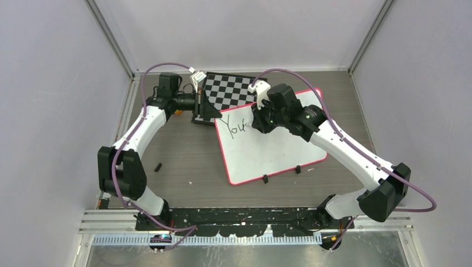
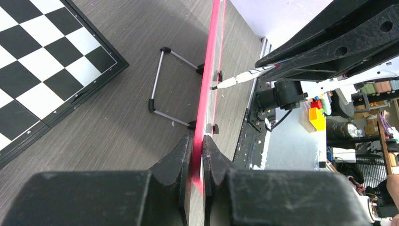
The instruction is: Write a sentence on the whiteboard
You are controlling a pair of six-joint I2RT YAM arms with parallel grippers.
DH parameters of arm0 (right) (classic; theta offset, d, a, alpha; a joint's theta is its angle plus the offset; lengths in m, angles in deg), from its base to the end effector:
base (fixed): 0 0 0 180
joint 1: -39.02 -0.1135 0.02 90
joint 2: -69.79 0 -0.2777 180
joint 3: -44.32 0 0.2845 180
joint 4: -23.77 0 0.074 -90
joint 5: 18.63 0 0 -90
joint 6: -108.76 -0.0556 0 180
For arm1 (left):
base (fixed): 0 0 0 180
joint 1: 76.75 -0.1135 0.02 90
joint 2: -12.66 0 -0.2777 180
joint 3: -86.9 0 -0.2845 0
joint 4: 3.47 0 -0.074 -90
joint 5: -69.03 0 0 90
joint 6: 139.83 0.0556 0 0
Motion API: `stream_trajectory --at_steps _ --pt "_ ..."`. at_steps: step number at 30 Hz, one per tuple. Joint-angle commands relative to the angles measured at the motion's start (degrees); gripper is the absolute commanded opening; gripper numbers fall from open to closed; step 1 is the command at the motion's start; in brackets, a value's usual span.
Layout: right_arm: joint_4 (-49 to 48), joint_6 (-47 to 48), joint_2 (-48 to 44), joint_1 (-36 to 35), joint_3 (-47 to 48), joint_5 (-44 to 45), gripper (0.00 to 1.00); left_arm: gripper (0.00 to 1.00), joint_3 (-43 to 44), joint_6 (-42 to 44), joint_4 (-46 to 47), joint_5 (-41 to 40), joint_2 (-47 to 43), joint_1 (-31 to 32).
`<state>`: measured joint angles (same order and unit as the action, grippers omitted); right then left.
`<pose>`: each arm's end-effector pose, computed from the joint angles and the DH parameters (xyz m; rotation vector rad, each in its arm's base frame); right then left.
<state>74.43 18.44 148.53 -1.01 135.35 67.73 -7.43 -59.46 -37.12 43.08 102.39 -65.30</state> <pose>0.2621 0.2248 0.3660 -0.8065 2.1303 0.4479 0.3628 -0.1245 0.3109 0.6588 2.0302 -1.4379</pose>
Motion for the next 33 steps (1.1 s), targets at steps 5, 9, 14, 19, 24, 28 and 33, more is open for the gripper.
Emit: stream_trajectory --at_steps 5,9,14,19,24,28,33 --pt "-2.18 -0.19 -3.15 1.14 -3.13 1.83 0.0 0.0 0.42 0.49 -2.7 -0.31 0.26 2.18" --pt "-1.6 -1.07 -4.08 1.17 -4.75 0.04 0.0 0.0 0.38 0.49 -2.74 -0.33 0.43 2.18" --pt "-1.64 -1.78 -3.55 1.18 -4.67 -1.9 0.0 0.0 0.35 0.58 -2.77 -0.33 0.4 2.18" --pt "-2.14 -1.24 -2.36 1.18 -2.39 -0.4 0.0 0.0 0.33 0.58 -2.86 -0.33 0.19 2.18" --pt "-2.09 -0.78 -1.84 2.91 -0.37 -0.01 0.0 0.0 0.41 0.66 -3.12 -0.42 0.08 2.18" --pt "-2.14 -0.71 -1.97 4.59 0.35 -0.62 0.0 0.0 0.48 0.66 -3.08 -0.5 0.12 2.18" --pt "-1.48 -0.93 -2.51 5.19 -0.06 -1.97 0.0 0.0 0.51 0.66 -3.04 -0.16 0.76 2.18"
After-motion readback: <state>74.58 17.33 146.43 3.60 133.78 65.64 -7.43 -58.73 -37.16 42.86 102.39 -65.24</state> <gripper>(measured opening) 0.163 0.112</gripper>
